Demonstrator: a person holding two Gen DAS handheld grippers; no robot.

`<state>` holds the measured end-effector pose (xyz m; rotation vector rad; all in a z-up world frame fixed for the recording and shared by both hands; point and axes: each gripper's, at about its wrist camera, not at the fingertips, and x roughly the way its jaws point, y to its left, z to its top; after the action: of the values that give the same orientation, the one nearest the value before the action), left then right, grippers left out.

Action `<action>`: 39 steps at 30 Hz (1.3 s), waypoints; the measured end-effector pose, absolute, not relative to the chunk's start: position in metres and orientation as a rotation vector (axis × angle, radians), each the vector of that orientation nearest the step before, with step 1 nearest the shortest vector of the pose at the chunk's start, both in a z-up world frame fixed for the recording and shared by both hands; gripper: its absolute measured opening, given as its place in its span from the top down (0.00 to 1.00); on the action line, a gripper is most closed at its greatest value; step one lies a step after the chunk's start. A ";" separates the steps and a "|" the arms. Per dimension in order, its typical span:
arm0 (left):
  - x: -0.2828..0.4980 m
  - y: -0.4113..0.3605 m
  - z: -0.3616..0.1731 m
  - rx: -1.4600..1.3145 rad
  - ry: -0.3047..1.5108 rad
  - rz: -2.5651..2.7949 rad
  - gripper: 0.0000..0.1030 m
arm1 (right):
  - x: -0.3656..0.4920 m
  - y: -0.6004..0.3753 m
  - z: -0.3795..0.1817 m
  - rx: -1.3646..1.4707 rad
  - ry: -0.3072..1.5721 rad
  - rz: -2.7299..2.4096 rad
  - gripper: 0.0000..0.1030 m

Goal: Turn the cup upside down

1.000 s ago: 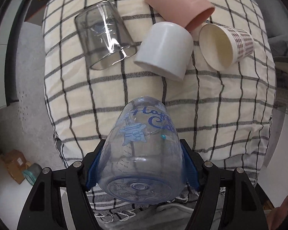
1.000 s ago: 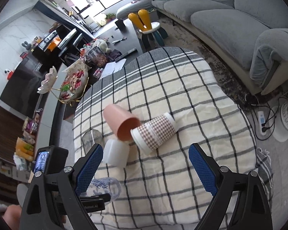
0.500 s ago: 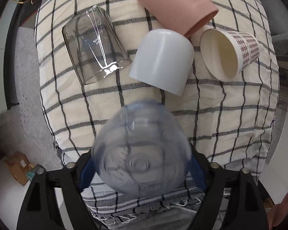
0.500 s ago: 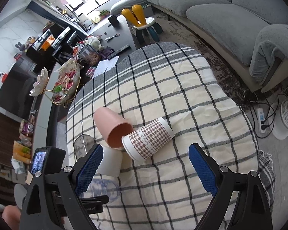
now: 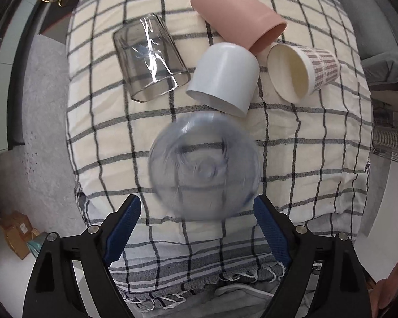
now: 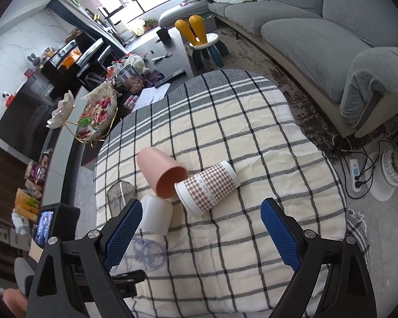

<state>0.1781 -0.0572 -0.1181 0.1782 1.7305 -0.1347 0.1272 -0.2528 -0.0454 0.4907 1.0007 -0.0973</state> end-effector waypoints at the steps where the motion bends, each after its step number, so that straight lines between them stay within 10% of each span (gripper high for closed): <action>1: 0.175 -0.056 -0.114 0.179 1.713 -0.135 0.15 | 0.124 -0.251 -0.043 0.483 0.993 -0.096 0.12; 26: 0.029 -0.010 0.000 0.127 0.742 0.068 0.05 | 0.014 -0.205 0.004 0.198 0.653 -0.131 0.08; 39: -0.013 -0.001 0.005 0.078 0.626 0.106 0.00 | -0.022 -0.190 0.006 0.105 0.508 -0.191 0.04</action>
<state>-0.0125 -0.0015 0.0053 0.0778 0.6261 0.1060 -0.0224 -0.1896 0.0064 0.1047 0.5077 -0.1905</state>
